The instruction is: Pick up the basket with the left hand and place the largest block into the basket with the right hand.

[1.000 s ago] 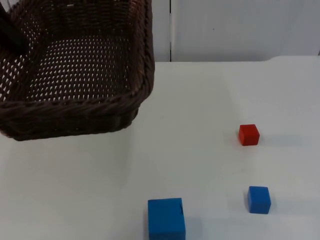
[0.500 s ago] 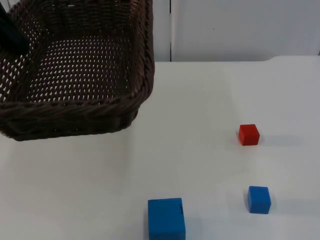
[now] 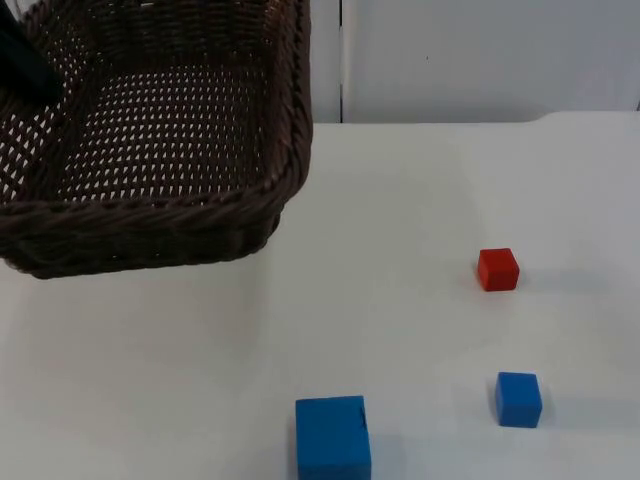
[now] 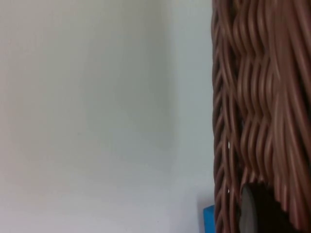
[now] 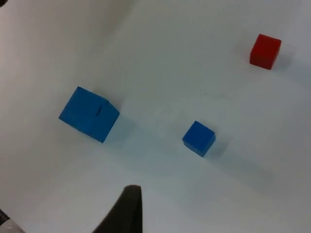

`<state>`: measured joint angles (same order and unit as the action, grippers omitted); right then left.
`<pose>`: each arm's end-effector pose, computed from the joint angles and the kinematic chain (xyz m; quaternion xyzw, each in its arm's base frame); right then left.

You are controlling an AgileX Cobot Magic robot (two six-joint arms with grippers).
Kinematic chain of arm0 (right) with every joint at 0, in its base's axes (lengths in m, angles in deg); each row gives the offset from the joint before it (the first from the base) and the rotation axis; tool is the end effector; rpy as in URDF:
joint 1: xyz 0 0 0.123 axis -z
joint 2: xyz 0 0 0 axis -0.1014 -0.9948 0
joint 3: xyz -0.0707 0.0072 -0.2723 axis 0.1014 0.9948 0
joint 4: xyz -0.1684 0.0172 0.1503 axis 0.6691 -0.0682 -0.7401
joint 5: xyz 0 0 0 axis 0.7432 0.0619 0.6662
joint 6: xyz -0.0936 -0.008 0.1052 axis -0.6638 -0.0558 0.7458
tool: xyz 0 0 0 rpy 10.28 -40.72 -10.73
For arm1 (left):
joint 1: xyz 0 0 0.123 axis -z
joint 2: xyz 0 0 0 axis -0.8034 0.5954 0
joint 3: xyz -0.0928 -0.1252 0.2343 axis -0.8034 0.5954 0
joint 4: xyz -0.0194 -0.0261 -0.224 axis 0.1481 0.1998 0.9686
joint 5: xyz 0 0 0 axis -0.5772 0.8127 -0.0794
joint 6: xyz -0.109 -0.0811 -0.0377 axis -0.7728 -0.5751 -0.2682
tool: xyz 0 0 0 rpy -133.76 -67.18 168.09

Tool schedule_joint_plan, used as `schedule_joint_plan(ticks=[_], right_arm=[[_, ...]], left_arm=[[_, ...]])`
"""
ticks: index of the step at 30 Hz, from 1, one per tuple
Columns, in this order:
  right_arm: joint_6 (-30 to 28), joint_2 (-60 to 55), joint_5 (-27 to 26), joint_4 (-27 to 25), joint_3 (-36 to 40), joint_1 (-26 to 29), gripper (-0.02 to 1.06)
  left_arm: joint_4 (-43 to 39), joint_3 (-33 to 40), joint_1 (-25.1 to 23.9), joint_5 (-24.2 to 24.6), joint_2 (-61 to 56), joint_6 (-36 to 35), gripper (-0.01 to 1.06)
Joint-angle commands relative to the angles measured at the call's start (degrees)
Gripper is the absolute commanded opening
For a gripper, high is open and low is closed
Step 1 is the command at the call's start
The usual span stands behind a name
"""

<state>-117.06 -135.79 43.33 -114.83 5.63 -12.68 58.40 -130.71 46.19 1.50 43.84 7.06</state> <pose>0.1529 0.0777 0.2511 -0.2518 0.8986 0.1776 0.3123 0.3131 -0.0405 0.2440 -0.0327 0.9451 -0.2863 0.1538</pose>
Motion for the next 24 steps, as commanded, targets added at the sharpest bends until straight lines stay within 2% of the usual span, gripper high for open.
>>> schedule_joint_plan(ticks=[1,4,7,8,12,13,18,19,22,24], right_arm=[[-1.97,-1.87,-1.28,-1.92,-0.77,0.3,1.05],[-3.52,-4.06,-2.04,-2.53,-0.77,-0.06,1.05],[-4.51,-6.51,-4.68,-2.1,-0.77,-4.82,1.05],[-4.51,-6.51,-4.68,-2.1,-0.77,-4.82,1.05],[-4.51,-8.85,-10.43,-1.35,-0.77,-13.44,1.05],[-4.51,-8.85,-10.43,-1.35,-0.77,-13.44,1.05],[-4.51,-13.79,-16.32,4.19,-0.77,-23.83,1.05],[-4.51,-13.79,-16.32,4.19,-0.77,-23.83,1.05],[-4.8,-18.16,-19.71,7.36,-0.77,-28.68,1.05],[-5.6,-19.99,-21.18,7.36,-0.77,-30.15,1.05]], left_arm=[[2.42,-0.03,-0.13,0.5,-0.84,0.16,0.0],[2.42,-0.03,-0.13,0.5,-0.84,0.16,0.0],[2.42,-0.03,-0.13,0.5,-0.84,0.16,0.0],[2.42,-0.03,-0.13,0.5,-0.84,0.16,0.0],[2.42,-0.03,-0.13,0.5,-0.84,0.16,0.0],[2.42,-0.03,-0.13,0.5,-0.84,0.16,0.0],[2.2,-0.03,-0.13,0.49,-0.84,0.16,0.0],[2.2,-0.03,-0.13,0.49,-0.84,0.16,0.0],[2.2,-0.03,-0.13,0.49,-0.84,0.16,0.0],[2.2,-0.03,-0.13,0.49,-0.84,0.16,0.0]])
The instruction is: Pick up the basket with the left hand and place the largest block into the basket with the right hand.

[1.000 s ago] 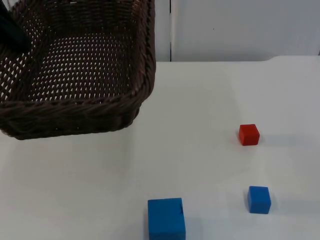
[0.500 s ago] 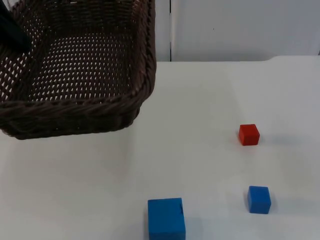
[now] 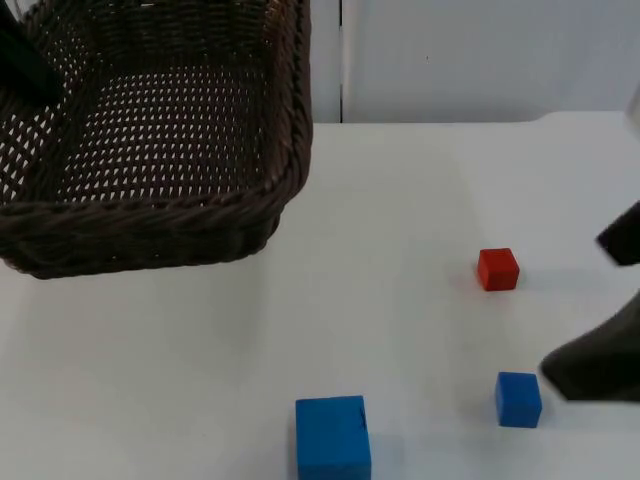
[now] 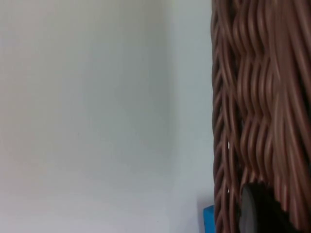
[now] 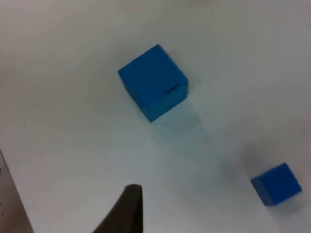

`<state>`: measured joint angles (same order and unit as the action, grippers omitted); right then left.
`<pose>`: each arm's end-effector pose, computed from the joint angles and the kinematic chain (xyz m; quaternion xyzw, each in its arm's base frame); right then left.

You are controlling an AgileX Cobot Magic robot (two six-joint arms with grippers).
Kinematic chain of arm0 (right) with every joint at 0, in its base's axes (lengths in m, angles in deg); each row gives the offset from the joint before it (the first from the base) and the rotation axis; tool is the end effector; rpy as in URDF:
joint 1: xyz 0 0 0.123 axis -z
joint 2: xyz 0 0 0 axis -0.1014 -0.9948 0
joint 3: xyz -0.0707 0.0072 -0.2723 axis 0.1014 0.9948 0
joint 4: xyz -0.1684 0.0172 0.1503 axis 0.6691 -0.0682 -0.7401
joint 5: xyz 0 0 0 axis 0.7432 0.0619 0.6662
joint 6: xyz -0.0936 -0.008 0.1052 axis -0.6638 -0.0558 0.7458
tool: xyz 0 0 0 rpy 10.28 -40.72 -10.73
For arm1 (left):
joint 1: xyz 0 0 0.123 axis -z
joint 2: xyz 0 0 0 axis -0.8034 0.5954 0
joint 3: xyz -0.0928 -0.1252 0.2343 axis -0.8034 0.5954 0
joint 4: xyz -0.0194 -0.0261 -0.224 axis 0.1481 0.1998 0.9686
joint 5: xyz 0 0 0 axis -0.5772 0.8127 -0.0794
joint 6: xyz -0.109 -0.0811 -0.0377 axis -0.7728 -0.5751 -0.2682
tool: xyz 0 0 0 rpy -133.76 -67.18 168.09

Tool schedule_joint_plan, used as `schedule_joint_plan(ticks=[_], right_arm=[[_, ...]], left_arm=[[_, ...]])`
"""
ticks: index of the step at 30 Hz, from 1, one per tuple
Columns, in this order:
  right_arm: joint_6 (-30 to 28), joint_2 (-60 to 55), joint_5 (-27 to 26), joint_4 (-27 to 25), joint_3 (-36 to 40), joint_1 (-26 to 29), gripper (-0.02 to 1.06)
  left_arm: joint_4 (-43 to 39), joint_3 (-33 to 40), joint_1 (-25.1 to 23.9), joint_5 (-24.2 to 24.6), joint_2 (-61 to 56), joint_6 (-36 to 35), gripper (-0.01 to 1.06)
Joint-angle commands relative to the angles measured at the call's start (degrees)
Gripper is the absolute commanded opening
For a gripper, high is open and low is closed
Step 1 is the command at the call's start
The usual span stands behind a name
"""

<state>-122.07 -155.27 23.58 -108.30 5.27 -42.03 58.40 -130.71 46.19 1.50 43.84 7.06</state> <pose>0.1719 0.1654 0.2003 -0.4830 0.8198 0.1460 0.2707 0.3131 -0.0405 0.2440 -0.0327 0.9451 -0.2863 0.1538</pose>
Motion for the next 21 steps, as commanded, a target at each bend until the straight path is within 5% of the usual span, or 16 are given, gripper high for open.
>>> schedule_joint_plan(ticks=[1,10,21], right_arm=[[-1.43,-2.43,-3.15,0.83,-0.41,-2.11,1.05],[-3.24,-18.16,-5.34,0.61,-8.1,-5.82,1.05],[-5.27,-25.95,-14.46,0.61,-8.7,-5.82,1.05]], left_arm=[[2.2,-0.03,-0.13,0.39,-0.84,0.16,0.0],[1.78,-0.03,-0.13,0.25,-0.84,0.16,0.0],[1.7,-0.03,-0.13,0.09,-0.84,0.16,0.0]])
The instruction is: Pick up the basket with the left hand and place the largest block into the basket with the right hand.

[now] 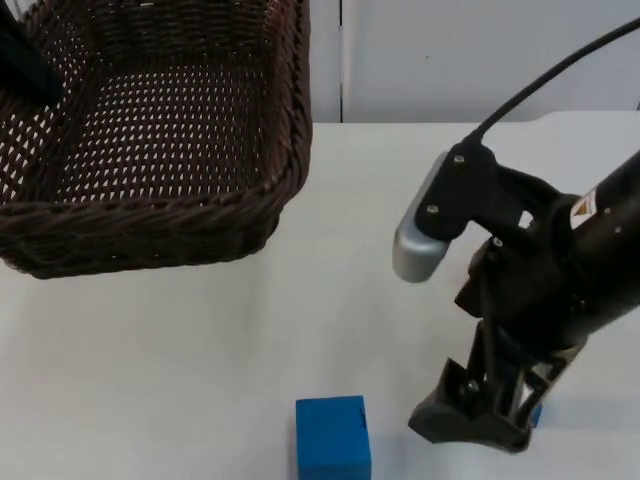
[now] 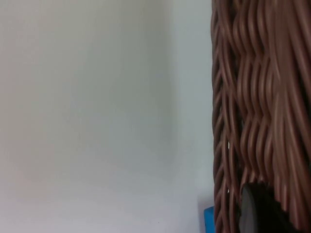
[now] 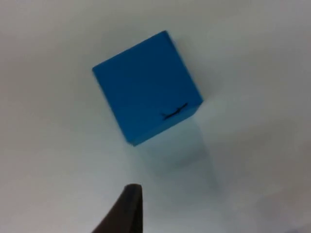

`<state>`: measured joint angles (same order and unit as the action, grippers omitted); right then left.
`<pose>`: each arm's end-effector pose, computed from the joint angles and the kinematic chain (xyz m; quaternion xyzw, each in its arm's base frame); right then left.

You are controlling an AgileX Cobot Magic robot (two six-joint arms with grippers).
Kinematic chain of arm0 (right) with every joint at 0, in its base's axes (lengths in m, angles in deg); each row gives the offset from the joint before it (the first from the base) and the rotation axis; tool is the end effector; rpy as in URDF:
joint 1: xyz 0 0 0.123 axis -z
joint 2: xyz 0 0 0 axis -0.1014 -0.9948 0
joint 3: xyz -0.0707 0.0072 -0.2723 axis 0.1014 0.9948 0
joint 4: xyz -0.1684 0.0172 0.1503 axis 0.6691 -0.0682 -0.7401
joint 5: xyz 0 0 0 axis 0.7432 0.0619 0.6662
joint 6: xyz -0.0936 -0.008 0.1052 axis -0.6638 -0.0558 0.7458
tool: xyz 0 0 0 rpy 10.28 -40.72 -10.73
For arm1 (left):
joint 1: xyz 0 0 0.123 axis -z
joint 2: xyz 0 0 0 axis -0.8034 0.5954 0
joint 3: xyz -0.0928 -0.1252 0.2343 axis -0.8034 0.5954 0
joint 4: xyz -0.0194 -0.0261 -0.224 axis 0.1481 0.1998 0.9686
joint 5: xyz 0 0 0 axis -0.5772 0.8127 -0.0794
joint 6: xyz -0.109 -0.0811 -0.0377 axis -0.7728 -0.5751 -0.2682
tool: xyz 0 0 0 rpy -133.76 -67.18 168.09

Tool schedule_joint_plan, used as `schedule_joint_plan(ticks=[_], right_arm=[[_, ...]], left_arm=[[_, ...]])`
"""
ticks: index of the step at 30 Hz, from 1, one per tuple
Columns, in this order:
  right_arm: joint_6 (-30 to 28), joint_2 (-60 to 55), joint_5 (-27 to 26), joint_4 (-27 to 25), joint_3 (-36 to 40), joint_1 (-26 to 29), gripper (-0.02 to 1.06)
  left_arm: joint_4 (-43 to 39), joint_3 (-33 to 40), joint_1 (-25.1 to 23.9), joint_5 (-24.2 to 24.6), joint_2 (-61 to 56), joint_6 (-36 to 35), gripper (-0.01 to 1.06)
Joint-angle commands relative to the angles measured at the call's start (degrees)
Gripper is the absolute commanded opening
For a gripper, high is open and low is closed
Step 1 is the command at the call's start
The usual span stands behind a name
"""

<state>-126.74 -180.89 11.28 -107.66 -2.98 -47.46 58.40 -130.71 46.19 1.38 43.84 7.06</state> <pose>0.2223 0.2235 0.1263 -0.5390 0.8051 0.1019 0.2255 0.3134 -0.0404 0.2440 -0.0330 0.9451 -0.2860 0.1547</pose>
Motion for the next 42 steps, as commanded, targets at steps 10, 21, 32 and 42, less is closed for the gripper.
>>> schedule_joint_plan(ticks=[10,21,32,42], right_arm=[[-0.64,-6.88,-4.22,-1.82,-0.46,-0.39,1.05],[-6.91,-8.14,-10.02,-8.27,5.35,-2.18,1.05],[-23.61,-8.14,-12.82,-21.56,5.24,-3.64,1.05],[-42.66,-10.37,-2.14,-35.95,-2.4,-3.64,1.05]], left_arm=[[1.25,-0.03,-0.13,-0.3,-0.84,0.16,0.0],[1.11,-0.03,-0.13,-0.3,-0.84,0.16,0.0],[1.13,-0.03,-0.13,-0.41,-0.84,0.16,0.0],[1.13,-0.03,-0.13,-0.41,-0.84,0.16,0.0]])
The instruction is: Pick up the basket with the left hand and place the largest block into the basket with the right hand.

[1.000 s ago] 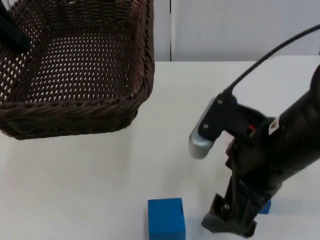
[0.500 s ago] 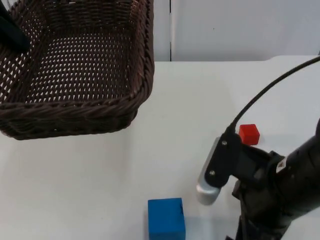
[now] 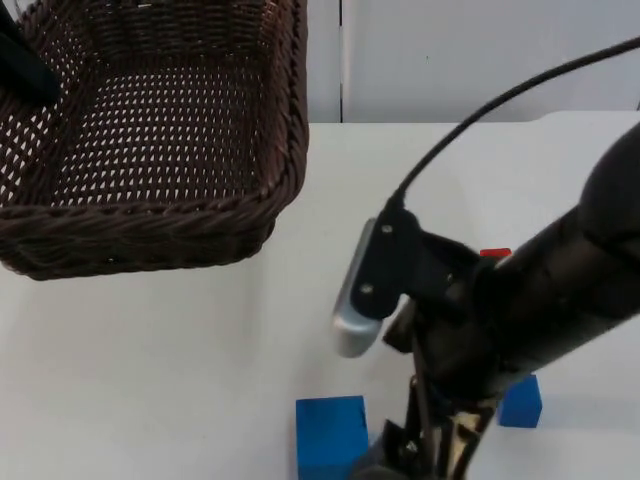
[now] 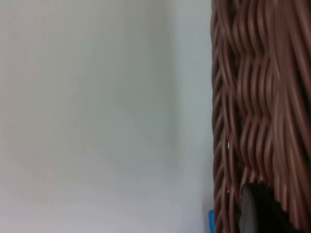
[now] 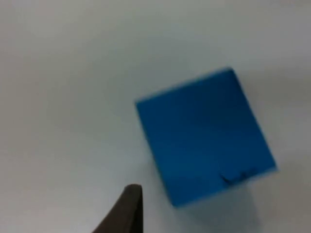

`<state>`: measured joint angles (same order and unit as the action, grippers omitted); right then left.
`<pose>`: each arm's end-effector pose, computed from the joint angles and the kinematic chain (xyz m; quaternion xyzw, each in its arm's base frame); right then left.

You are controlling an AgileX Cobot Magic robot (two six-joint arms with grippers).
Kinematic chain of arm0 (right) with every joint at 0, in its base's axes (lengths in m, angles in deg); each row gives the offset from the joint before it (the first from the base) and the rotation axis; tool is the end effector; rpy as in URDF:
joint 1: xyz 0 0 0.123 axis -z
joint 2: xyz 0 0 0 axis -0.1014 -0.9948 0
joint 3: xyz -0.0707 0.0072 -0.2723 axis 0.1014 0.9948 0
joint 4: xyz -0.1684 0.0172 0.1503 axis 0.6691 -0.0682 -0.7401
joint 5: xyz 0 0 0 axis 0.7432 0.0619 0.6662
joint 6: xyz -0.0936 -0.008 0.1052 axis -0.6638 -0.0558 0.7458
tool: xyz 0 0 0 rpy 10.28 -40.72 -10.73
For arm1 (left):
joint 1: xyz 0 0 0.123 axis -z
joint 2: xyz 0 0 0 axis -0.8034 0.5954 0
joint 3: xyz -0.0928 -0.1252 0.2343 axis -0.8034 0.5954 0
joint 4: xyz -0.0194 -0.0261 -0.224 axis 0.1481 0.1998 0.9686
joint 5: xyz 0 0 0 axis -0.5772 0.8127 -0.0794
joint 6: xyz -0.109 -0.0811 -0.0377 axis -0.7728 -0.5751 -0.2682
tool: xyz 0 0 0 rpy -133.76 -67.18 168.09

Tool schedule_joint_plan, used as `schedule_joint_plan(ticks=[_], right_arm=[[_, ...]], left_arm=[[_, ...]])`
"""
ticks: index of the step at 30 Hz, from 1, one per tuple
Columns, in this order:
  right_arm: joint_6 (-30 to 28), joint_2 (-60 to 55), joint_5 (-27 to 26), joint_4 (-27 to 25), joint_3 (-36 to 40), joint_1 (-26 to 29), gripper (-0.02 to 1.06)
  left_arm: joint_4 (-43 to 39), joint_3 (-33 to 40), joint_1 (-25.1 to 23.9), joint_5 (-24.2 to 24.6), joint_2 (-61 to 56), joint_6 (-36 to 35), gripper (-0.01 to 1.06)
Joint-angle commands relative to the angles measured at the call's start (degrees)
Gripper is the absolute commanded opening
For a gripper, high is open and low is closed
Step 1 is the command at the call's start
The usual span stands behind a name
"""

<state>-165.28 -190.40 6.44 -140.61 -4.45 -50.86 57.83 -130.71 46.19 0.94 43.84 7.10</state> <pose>0.2195 0.2599 0.0902 -0.6013 0.7526 0.1308 0.2345 0.3140 -0.0390 0.2434 -0.0320 0.9464 -0.2804 0.1574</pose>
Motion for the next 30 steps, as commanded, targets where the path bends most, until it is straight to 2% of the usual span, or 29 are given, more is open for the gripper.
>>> schedule_joint_plan(ticks=[1,3,7,9,12,18,21,30], right_arm=[[-7.53,-2.05,3.99,-6.62,-1.64,-0.24,1.05],[-12.96,-4.49,4.67,-12.82,-2.46,-0.24,1.05],[-19.11,-6.03,4.83,-18.57,-2.46,-0.24,1.05],[-19.38,-6.11,4.92,-18.57,-2.46,-0.24,1.05],[-23.22,-6.11,4.67,-20.42,-2.46,-0.24,1.05],[-23.62,-6.44,1.5,-20.42,-2.46,-0.24,1.05],[-26.42,-7.54,2.69,-20.42,-2.98,-0.24,1.05],[-26.42,-11.28,5.13,-21.6,-6.39,-0.24,1.05]], left_arm=[[1.71,-0.03,-0.13,0.03,-0.84,0.12,0.0],[1.71,-0.03,-0.13,0.03,-0.84,0.12,0.0],[1.71,-0.03,-0.13,-0.09,-0.84,0.12,0.0],[1.71,-0.03,-0.13,-0.34,-0.84,0.12,0.0],[1.71,-0.03,-0.13,-0.44,-0.84,0.12,0.0],[1.71,-0.03,-0.13,-0.56,-0.84,0.12,0.0],[1.71,-0.03,-0.13,-0.76,-0.84,0.12,0.0],[1.04,-0.03,-0.13,-0.56,-0.73,0.12,0.0]])
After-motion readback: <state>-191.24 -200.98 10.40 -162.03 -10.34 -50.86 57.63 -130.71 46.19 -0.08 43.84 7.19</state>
